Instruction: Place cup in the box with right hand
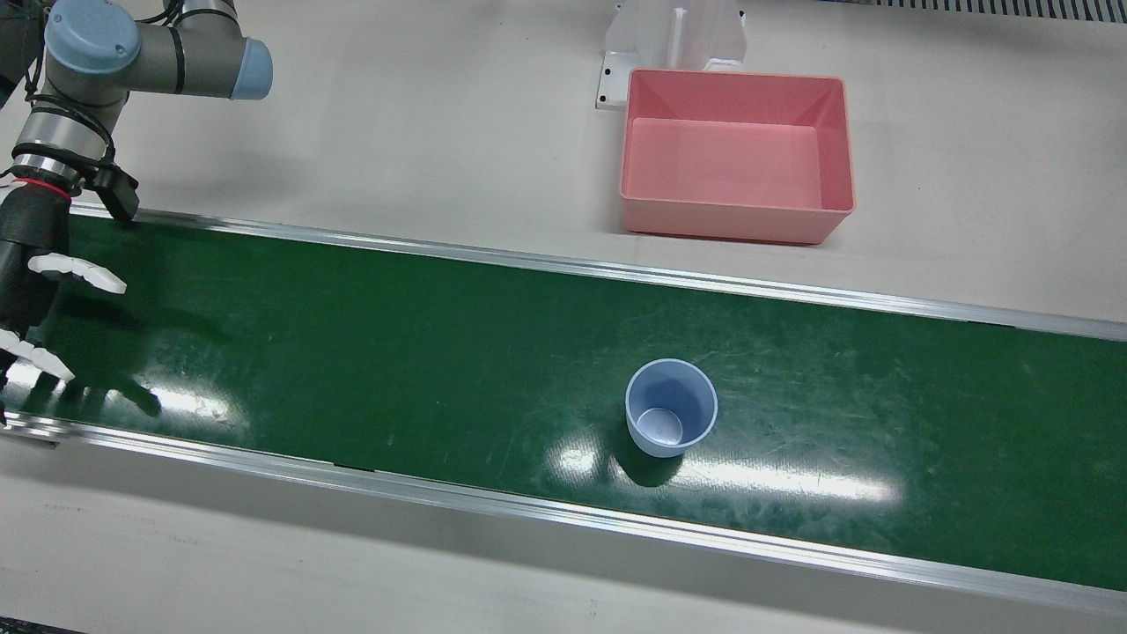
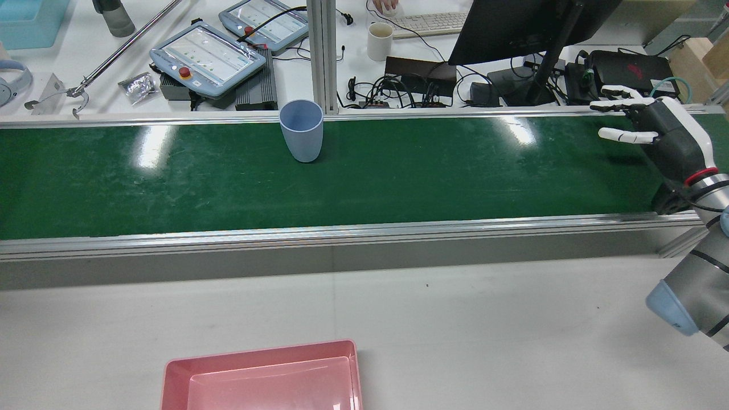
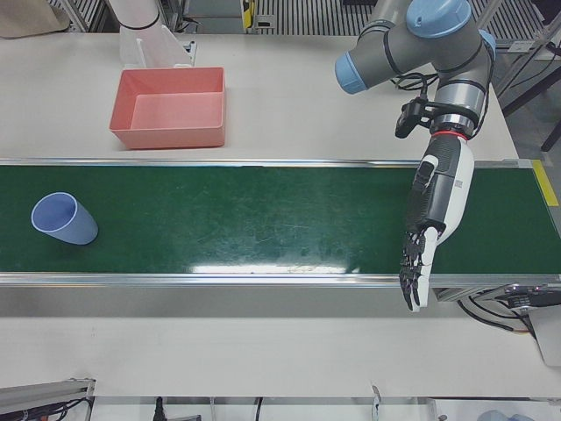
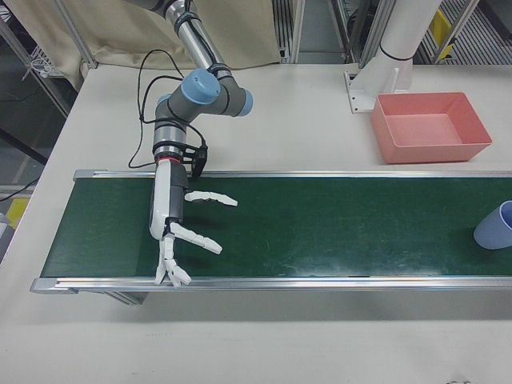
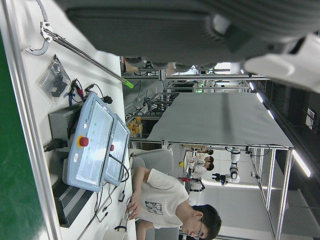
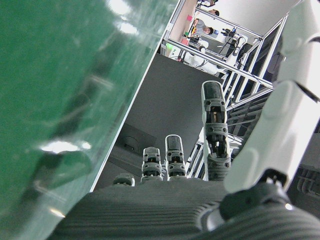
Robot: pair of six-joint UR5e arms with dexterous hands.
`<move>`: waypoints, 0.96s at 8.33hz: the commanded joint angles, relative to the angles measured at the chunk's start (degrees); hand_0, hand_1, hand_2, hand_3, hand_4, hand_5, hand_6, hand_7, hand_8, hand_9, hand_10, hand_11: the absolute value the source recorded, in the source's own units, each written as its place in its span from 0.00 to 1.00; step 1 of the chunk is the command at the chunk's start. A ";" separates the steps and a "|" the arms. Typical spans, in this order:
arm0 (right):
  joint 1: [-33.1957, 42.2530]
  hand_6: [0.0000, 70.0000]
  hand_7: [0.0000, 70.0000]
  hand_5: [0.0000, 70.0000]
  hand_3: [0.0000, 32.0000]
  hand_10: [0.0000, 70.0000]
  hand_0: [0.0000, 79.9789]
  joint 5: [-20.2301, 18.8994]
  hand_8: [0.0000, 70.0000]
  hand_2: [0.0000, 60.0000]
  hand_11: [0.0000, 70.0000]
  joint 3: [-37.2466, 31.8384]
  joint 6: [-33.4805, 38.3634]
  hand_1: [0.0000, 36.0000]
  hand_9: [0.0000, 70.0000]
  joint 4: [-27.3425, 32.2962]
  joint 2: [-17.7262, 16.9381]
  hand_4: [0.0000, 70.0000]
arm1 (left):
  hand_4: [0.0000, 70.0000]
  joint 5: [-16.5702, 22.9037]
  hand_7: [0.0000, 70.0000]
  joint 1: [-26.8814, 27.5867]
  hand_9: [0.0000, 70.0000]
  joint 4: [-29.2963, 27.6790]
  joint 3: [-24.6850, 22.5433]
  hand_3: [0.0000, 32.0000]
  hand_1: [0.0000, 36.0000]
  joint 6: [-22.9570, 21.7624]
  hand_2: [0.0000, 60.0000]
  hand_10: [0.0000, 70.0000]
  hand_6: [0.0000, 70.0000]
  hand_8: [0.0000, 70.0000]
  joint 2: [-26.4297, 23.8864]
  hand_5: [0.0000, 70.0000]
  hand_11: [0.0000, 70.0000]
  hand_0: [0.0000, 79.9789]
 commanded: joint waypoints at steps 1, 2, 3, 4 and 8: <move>0.08 0.07 0.41 0.04 0.11 0.00 0.58 0.02 0.12 0.25 0.01 -0.02 0.08 0.23 0.19 -0.14 0.40 0.57 | 0.00 0.00 0.00 0.00 0.00 0.00 0.06 0.00 0.00 0.00 0.00 0.00 0.00 0.00 0.00 0.00 0.00 0.00; 0.17 0.06 0.41 0.03 0.19 0.00 0.57 -0.07 0.12 0.22 0.00 -0.02 0.08 0.20 0.19 -0.05 0.48 0.55 | 0.00 0.00 0.00 0.00 0.00 0.00 0.06 0.00 0.00 0.00 0.00 0.00 0.00 0.00 0.00 0.00 0.00 0.00; 0.25 0.06 0.41 0.03 0.27 0.00 0.57 0.02 0.12 0.18 0.00 -0.02 0.08 0.18 0.19 -0.14 0.40 0.52 | 0.00 0.00 0.00 0.00 0.00 0.00 0.06 0.00 0.00 0.00 0.00 0.00 0.00 0.00 0.00 0.00 0.00 0.00; 0.34 0.06 0.41 0.03 0.29 0.00 0.58 0.02 0.12 0.10 0.00 -0.02 0.08 0.14 0.19 -0.14 0.48 0.53 | 0.00 0.00 0.00 0.00 0.00 0.00 0.06 0.00 0.00 0.00 0.00 0.00 0.00 0.00 0.00 0.00 0.00 0.00; 0.87 0.06 0.41 0.03 0.35 0.00 0.57 -0.07 0.11 0.02 0.00 -0.02 0.08 0.09 0.19 -0.49 0.83 0.57 | 0.00 0.00 0.00 0.00 0.00 0.00 0.06 0.00 0.00 0.00 0.00 0.00 0.00 0.00 0.00 0.00 0.00 0.00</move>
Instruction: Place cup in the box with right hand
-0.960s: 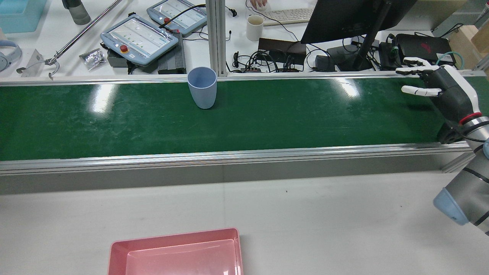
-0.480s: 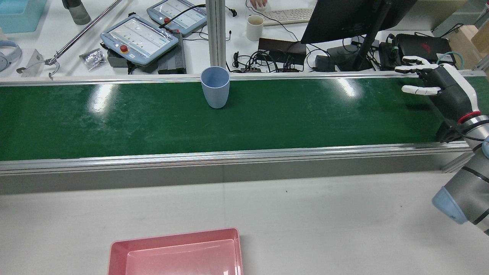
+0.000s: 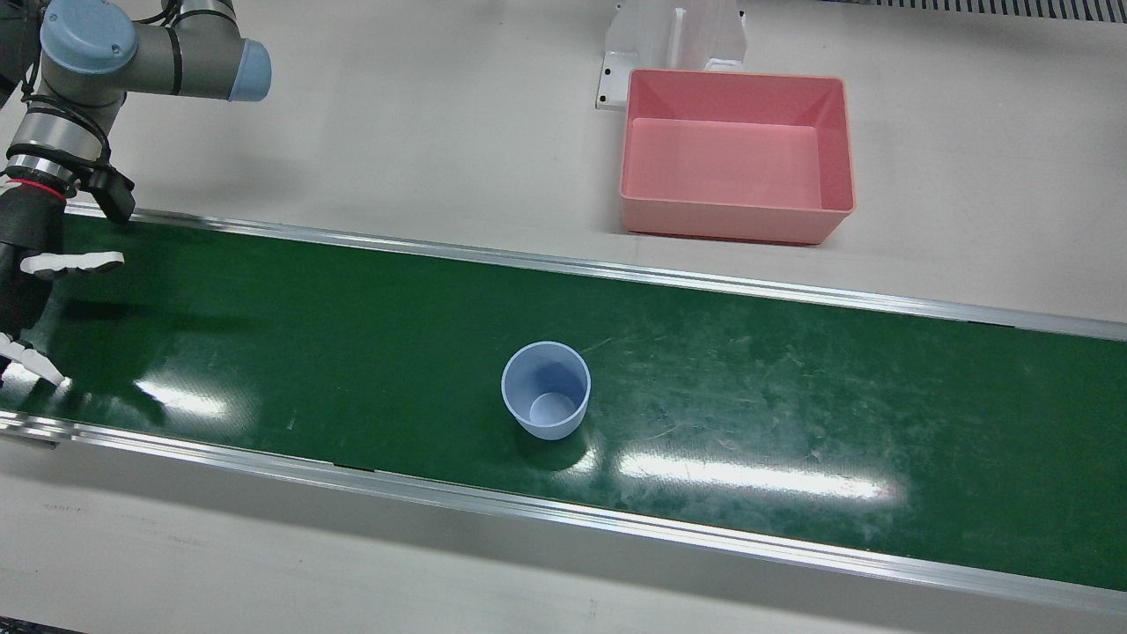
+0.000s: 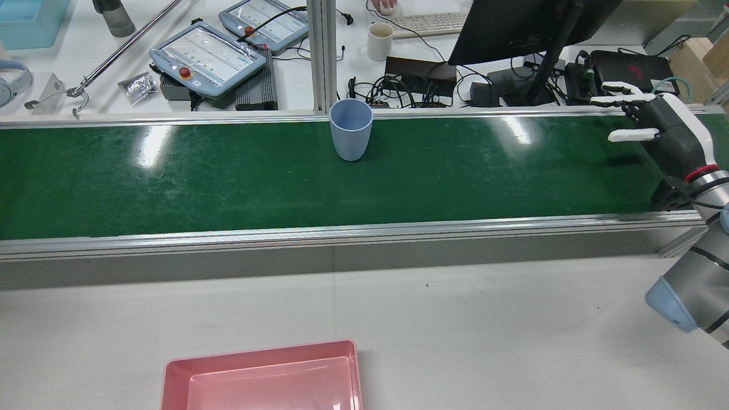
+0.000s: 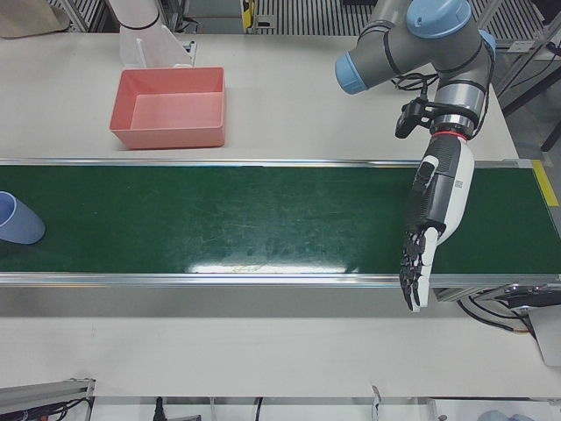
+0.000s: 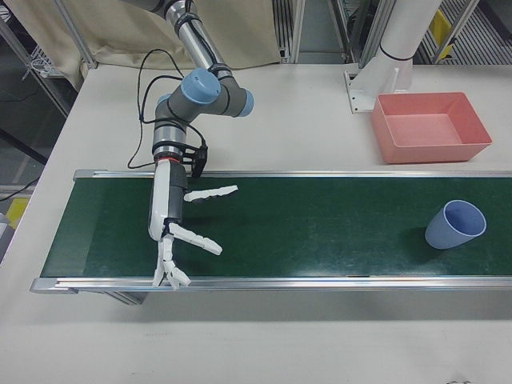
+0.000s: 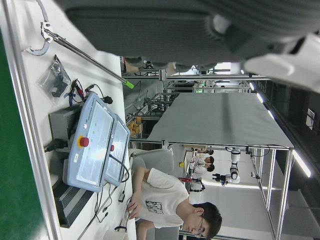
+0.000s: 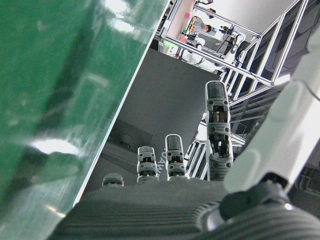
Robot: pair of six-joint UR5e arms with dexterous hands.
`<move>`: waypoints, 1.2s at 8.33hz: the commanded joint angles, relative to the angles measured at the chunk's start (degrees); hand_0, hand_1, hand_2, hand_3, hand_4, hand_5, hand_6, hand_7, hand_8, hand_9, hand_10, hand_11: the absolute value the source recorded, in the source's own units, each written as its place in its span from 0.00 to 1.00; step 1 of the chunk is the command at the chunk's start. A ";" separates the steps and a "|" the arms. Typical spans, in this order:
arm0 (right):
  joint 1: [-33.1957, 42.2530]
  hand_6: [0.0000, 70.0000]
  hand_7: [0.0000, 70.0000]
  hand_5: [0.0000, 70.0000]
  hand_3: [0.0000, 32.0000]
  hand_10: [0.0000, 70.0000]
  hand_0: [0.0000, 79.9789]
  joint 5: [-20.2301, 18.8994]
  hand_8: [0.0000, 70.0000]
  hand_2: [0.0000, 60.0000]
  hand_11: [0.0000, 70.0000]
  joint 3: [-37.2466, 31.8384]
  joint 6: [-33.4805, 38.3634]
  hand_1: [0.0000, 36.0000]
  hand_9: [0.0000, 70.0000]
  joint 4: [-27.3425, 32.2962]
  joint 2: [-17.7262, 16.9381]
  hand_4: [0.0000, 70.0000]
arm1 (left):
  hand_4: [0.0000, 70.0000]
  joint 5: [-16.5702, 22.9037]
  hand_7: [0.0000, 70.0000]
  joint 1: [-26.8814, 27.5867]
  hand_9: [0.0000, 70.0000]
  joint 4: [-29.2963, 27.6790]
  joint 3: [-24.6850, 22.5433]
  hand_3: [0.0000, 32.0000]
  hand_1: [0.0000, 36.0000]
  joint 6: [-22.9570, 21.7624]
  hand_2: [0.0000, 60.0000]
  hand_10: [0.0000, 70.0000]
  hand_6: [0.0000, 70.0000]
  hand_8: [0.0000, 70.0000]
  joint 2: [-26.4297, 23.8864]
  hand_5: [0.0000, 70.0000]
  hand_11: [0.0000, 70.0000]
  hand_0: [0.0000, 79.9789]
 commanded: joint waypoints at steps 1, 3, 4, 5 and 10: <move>0.25 0.05 0.41 0.03 0.35 0.00 0.57 -0.01 0.11 0.03 0.00 0.00 0.00 0.09 0.19 -0.14 0.31 0.56 | 0.00 0.00 0.00 0.00 0.00 0.00 0.00 0.00 0.00 0.03 0.00 0.00 0.00 0.00 0.00 0.00 0.00 0.00; 0.43 0.06 0.42 0.02 0.32 0.00 0.57 0.08 0.11 0.04 0.00 0.00 0.00 0.09 0.19 -1.09 0.75 0.60 | 0.00 0.00 0.00 0.00 0.00 0.00 0.00 0.00 0.00 0.03 0.00 0.00 0.00 0.00 0.00 0.00 0.00 0.00; 0.43 0.06 0.42 0.02 0.31 0.00 0.57 0.08 0.11 0.04 0.00 0.00 -0.17 0.09 0.19 -1.28 1.10 0.61 | 0.00 0.00 0.00 0.00 0.00 0.00 0.00 0.00 0.00 0.03 0.00 0.00 0.00 0.00 0.00 0.00 0.00 0.00; 0.43 0.06 0.42 0.02 0.31 0.00 0.57 0.16 0.11 0.05 0.00 -0.44 -0.44 0.09 0.19 -1.19 1.28 0.61 | 0.00 0.00 0.00 0.00 0.00 0.00 0.00 0.00 0.00 0.03 0.00 0.00 0.00 0.00 0.00 0.00 0.00 0.00; 0.60 0.06 0.41 0.02 0.29 0.00 0.57 -0.01 0.11 0.03 0.00 -1.76 -0.62 0.06 0.19 -1.19 2.60 0.60 | 0.00 0.00 0.00 0.00 0.00 0.00 0.00 0.00 0.00 0.03 0.00 0.00 0.00 0.00 0.00 0.00 0.00 0.00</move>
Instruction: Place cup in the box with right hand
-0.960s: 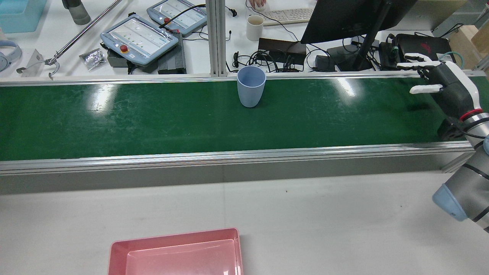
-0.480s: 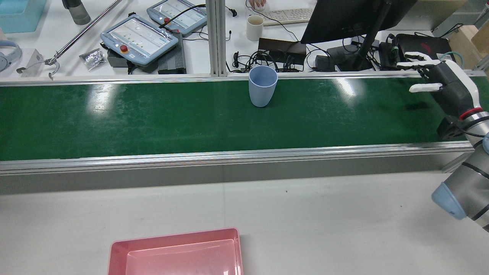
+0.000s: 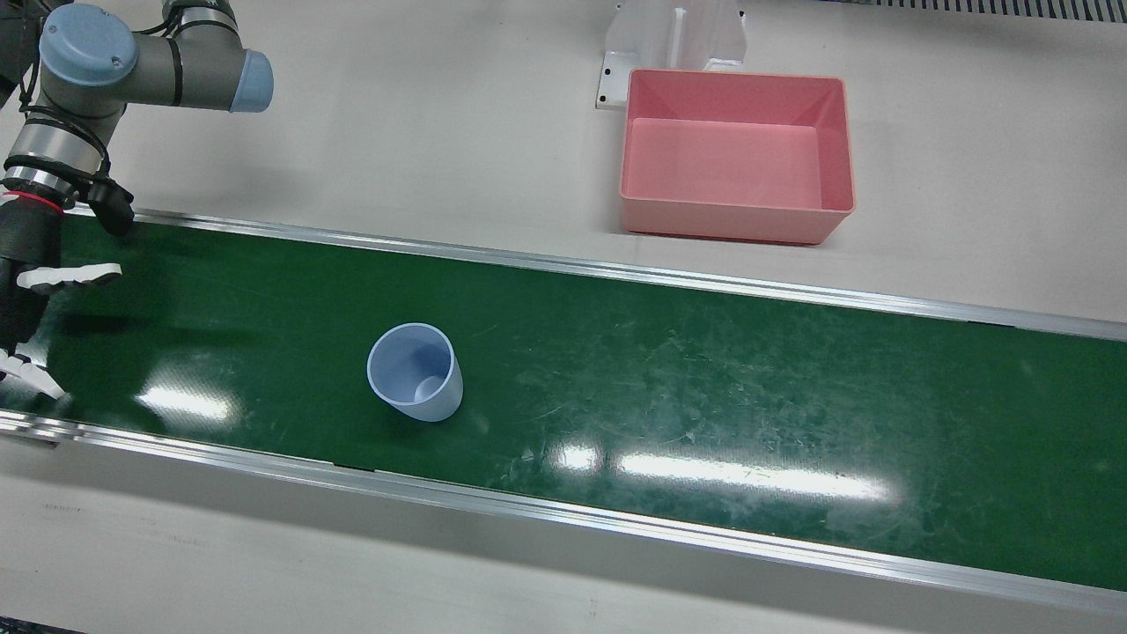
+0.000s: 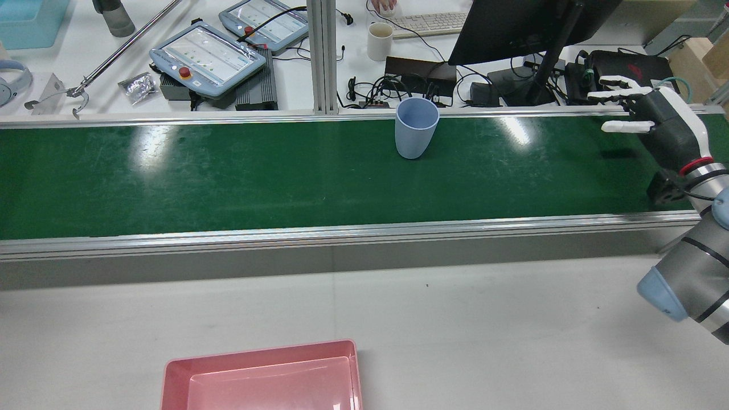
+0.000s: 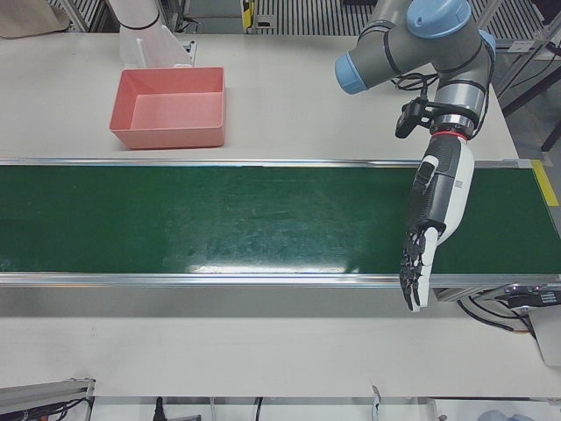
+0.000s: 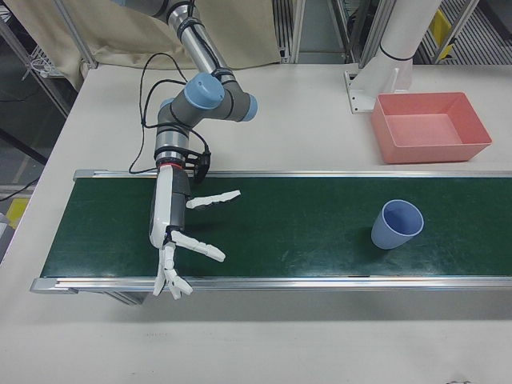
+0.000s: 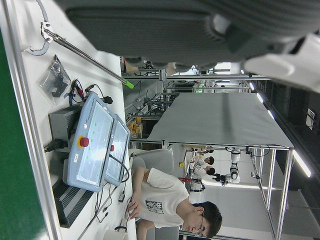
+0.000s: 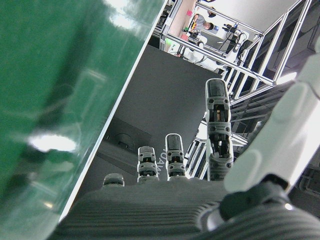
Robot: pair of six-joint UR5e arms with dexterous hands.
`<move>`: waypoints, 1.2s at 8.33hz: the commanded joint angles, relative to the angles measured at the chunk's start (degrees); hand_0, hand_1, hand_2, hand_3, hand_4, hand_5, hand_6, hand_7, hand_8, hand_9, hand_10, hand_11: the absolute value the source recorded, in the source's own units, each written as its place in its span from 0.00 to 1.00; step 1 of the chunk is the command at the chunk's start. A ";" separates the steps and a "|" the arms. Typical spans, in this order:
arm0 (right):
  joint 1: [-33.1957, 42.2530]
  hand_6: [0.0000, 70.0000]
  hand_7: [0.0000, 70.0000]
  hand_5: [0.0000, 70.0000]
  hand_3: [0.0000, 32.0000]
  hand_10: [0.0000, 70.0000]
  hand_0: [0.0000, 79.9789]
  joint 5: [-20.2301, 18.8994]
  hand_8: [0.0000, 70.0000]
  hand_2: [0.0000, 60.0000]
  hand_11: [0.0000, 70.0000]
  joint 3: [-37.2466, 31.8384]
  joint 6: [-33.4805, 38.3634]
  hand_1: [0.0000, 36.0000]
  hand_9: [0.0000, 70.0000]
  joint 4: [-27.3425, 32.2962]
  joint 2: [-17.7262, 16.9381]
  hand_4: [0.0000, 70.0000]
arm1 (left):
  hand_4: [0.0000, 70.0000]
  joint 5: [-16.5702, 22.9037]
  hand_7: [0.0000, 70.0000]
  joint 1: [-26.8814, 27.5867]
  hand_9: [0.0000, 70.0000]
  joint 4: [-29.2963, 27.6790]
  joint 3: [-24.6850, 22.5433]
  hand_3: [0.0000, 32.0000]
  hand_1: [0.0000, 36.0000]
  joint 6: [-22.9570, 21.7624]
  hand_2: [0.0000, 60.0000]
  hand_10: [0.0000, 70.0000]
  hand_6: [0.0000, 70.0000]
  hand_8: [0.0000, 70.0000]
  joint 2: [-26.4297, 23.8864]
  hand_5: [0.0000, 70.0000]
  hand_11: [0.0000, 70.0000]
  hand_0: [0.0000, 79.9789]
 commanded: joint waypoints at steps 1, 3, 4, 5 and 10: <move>0.17 0.05 0.40 0.02 0.31 0.00 0.57 -0.06 0.11 0.00 0.00 0.00 0.00 0.06 0.18 -0.06 -0.19 0.59 | 0.00 0.00 0.00 0.00 0.00 0.00 -0.09 0.00 0.00 0.00 0.00 0.00 0.00 0.00 0.00 0.00 0.00 0.00; 0.00 0.05 0.39 0.02 0.34 0.00 0.57 -0.06 0.11 0.01 0.00 0.00 -0.09 0.06 0.18 -0.06 -0.37 0.56 | 0.00 0.00 0.00 0.00 0.00 0.00 -0.09 0.00 0.00 0.00 0.00 0.00 0.00 0.00 0.00 0.00 0.00 0.00; 0.09 0.05 0.39 0.02 0.34 0.00 0.57 -0.15 0.11 0.00 0.00 0.09 -0.52 0.06 0.18 -0.06 -0.37 0.55 | 0.00 0.00 0.00 0.00 0.00 0.00 0.00 0.00 0.00 0.00 0.00 0.00 0.00 0.00 0.00 0.00 0.00 0.00; 0.09 0.05 0.39 0.02 0.34 0.00 0.57 -0.15 0.11 0.01 0.00 0.26 -0.53 0.06 0.18 -0.06 -0.46 0.55 | 0.00 0.00 0.00 0.00 0.00 0.00 0.00 0.00 0.00 0.00 0.00 0.00 0.00 0.00 0.00 0.00 0.00 0.00; -0.61 0.05 0.37 0.03 0.35 0.00 0.57 -0.15 0.11 0.01 0.00 0.27 -0.88 0.07 0.18 -0.06 -1.16 0.53 | 0.00 0.00 0.00 0.00 0.00 0.00 0.00 0.00 0.00 0.00 0.00 0.00 0.00 0.00 0.00 0.00 0.00 0.00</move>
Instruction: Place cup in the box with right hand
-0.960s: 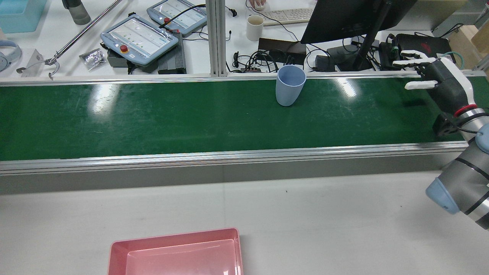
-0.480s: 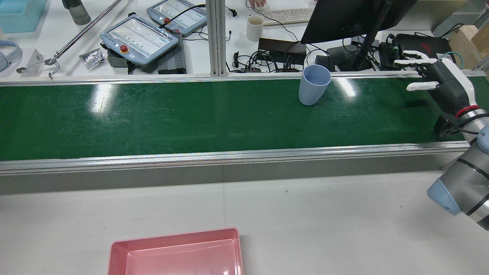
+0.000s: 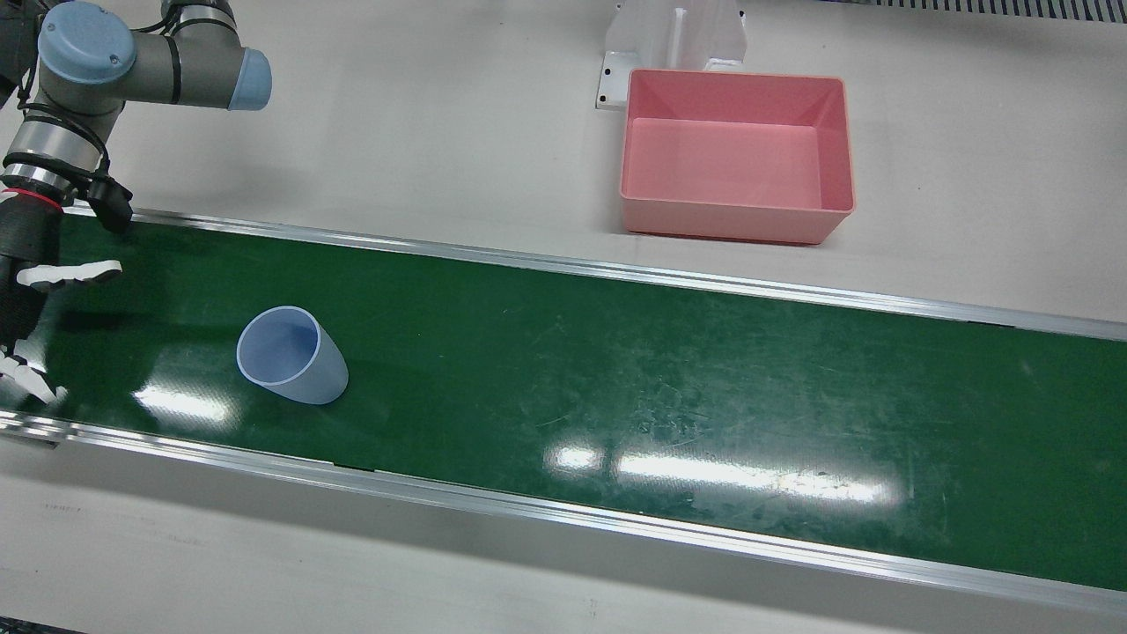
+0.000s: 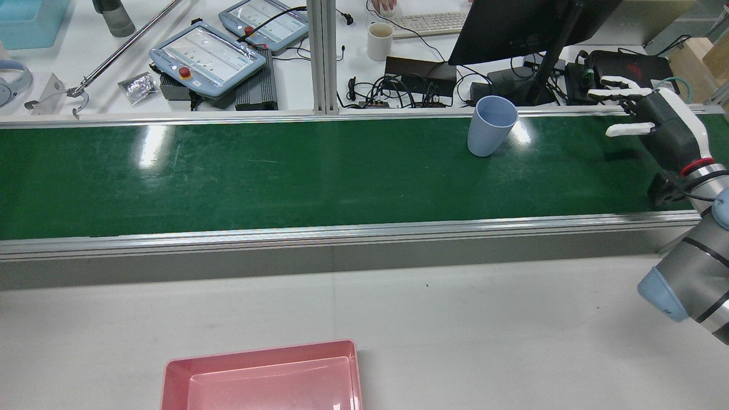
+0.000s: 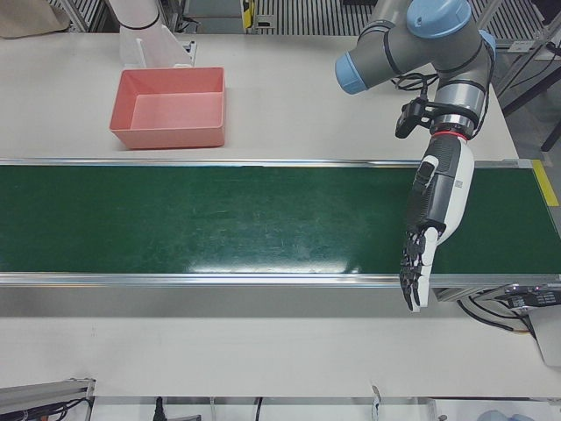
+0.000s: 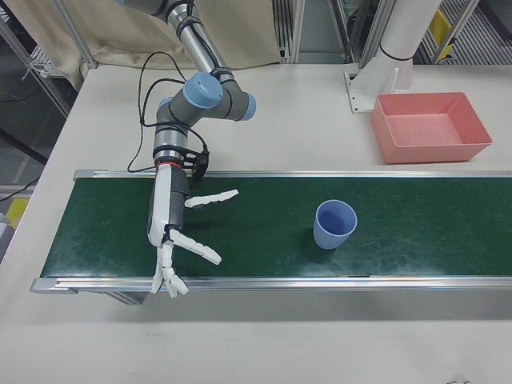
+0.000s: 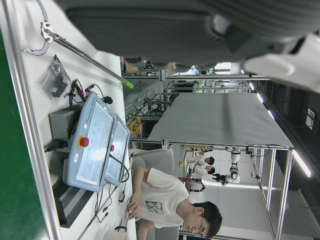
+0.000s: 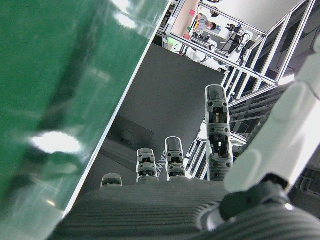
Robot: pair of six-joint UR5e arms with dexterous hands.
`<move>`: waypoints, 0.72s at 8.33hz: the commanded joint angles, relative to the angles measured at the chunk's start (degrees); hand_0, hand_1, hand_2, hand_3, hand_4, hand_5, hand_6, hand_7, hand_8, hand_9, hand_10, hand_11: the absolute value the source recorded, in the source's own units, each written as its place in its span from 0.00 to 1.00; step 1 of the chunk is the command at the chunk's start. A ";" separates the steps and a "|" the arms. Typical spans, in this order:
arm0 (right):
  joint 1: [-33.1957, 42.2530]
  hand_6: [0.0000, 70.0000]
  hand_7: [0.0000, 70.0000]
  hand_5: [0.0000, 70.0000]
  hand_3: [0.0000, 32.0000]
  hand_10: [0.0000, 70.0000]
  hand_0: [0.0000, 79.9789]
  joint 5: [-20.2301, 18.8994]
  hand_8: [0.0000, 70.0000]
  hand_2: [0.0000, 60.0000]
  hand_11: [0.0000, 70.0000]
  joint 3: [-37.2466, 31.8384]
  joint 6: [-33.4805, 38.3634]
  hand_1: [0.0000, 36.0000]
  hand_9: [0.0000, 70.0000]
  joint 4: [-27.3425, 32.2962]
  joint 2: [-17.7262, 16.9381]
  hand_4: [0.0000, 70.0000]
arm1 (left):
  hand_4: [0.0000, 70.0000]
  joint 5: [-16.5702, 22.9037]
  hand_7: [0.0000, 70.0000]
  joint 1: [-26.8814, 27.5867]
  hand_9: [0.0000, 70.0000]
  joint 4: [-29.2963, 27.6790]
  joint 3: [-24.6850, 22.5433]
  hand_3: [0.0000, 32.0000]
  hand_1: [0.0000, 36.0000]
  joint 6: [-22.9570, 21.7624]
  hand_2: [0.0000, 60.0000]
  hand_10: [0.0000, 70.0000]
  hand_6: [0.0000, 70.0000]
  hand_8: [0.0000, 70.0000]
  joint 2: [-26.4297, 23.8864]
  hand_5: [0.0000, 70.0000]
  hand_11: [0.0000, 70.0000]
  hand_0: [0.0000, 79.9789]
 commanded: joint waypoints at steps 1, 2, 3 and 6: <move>-0.56 0.05 0.37 0.03 0.36 0.00 0.57 0.03 0.11 0.01 0.00 0.01 -0.27 0.07 0.17 0.00 -0.51 0.53 | 0.00 0.00 0.00 0.00 0.00 0.00 0.00 0.00 0.00 0.00 0.00 0.00 0.00 0.00 0.00 0.00 0.00 0.00; -0.74 0.05 0.37 0.03 0.36 0.00 0.57 0.03 0.11 0.01 0.00 -0.08 -0.27 0.07 0.18 0.00 -0.60 0.53 | 0.00 0.00 0.00 0.00 0.00 0.00 0.00 0.00 0.00 0.00 0.00 0.00 0.00 0.00 0.00 0.00 0.00 0.00; -0.48 0.05 0.37 0.03 0.35 0.00 0.57 0.03 0.11 0.02 0.00 -0.08 -0.27 0.07 0.18 0.00 -0.60 0.53 | 0.00 0.00 0.00 0.00 0.00 0.00 0.00 0.00 0.00 0.00 0.00 0.00 0.00 0.00 0.00 0.00 0.00 0.00; -0.39 0.05 0.38 0.02 0.33 0.00 0.57 0.03 0.11 0.01 0.00 -0.26 -0.27 0.07 0.18 0.00 -0.51 0.55 | 0.00 0.00 0.00 0.00 0.00 0.00 0.00 0.00 0.00 -0.09 0.00 0.00 0.00 0.00 0.00 0.00 0.00 0.00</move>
